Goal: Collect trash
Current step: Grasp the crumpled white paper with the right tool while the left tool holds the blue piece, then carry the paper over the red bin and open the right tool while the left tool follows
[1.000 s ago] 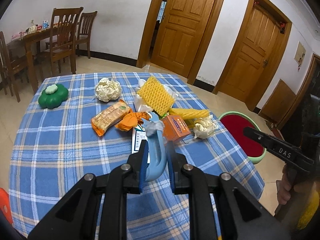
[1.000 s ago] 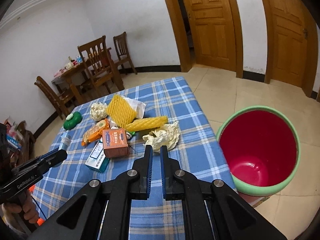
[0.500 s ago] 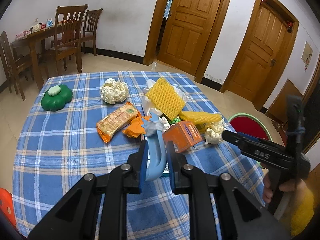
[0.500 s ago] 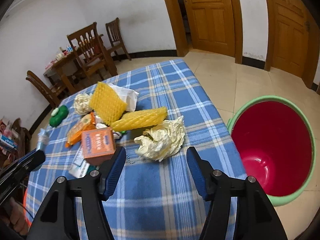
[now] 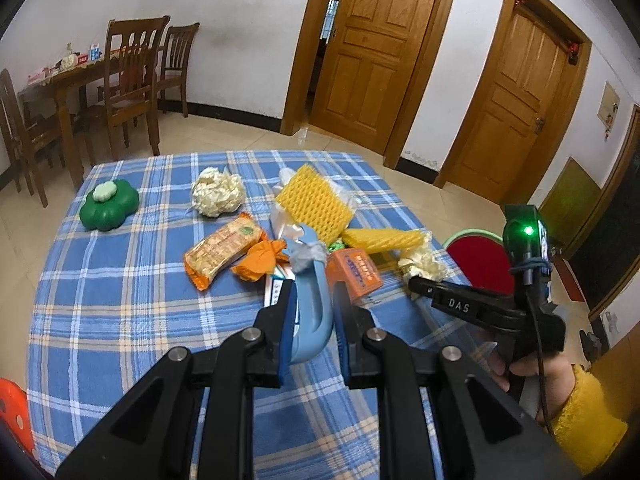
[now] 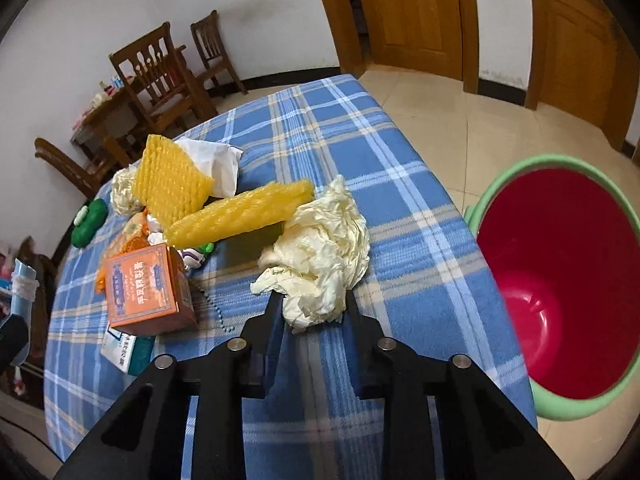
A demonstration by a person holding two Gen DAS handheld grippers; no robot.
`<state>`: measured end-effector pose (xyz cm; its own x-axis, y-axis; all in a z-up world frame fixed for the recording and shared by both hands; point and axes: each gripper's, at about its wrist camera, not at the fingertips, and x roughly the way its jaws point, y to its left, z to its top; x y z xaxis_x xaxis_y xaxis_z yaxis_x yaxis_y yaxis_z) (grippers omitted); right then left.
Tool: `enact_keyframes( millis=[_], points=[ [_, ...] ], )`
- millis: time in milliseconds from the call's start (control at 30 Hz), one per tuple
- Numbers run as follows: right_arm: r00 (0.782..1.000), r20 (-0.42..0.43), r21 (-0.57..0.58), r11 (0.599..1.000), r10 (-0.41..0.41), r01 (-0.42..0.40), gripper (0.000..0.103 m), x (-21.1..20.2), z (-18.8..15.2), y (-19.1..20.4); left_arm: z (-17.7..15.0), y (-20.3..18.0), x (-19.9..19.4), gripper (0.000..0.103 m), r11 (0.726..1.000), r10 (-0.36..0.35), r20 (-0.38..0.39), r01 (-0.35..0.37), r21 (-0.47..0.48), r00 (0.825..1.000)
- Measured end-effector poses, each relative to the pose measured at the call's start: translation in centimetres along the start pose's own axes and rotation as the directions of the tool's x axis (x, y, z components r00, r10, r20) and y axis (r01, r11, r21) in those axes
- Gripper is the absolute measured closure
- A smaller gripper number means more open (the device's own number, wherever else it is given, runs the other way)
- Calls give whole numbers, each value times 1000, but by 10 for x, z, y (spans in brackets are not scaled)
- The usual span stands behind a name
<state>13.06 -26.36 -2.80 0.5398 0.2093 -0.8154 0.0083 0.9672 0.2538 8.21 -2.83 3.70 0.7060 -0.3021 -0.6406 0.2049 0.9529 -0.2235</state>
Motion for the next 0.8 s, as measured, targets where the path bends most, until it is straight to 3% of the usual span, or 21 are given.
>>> enact_keyframes(
  millis=[400,800],
  points=[
    [996,81,-34,999,36,-34,79,-63,-17,0,7,-24,-11,85,998,-48,11,47,33,999],
    [976,217,-9,1000,27,-26,79,-129,-28,-19,10,-64,-6,85,985,-133,-5,133,113,991]
  ],
)
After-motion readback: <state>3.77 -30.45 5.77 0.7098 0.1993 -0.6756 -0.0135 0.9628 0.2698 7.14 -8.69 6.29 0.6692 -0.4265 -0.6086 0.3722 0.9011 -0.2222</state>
